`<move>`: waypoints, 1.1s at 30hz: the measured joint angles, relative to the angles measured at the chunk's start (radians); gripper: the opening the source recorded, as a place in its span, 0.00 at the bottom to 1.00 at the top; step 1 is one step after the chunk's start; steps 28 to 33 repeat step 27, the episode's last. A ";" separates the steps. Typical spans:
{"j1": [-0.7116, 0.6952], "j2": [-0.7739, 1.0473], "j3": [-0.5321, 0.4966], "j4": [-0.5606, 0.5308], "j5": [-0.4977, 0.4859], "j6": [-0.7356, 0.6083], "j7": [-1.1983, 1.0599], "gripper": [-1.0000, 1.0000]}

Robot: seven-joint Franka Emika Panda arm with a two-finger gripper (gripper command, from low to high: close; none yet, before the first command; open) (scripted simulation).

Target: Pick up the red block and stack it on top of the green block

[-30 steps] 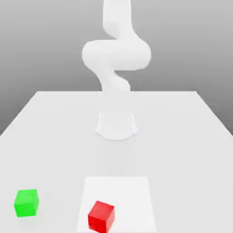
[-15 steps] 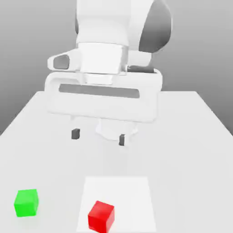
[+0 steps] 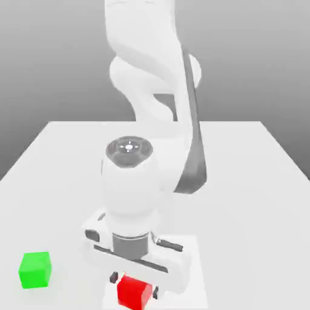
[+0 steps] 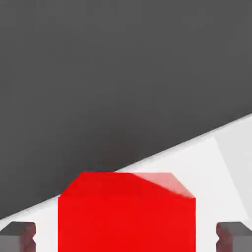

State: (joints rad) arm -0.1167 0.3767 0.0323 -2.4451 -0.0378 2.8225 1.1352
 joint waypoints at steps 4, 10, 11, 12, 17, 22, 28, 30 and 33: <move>-0.001 0.005 0.000 0.001 -0.001 0.004 0.001 0.00; -0.024 -0.163 -0.012 -0.023 0.026 -0.140 0.023 0.00; -0.040 -0.174 -0.035 -0.021 0.035 -0.153 0.058 0.00; -0.058 -0.184 -0.059 -0.020 0.043 -0.164 0.096 0.00; -0.145 -0.222 -0.180 -0.011 0.079 -0.213 0.290 0.00; -0.205 -0.140 -0.230 0.002 0.142 -0.148 0.368 0.00; -0.221 -0.082 -0.212 0.005 0.169 -0.094 0.352 1.00; -0.221 -0.082 -0.212 0.005 0.169 -0.094 0.352 1.00; -0.221 -0.082 -0.212 0.005 0.169 -0.094 0.352 1.00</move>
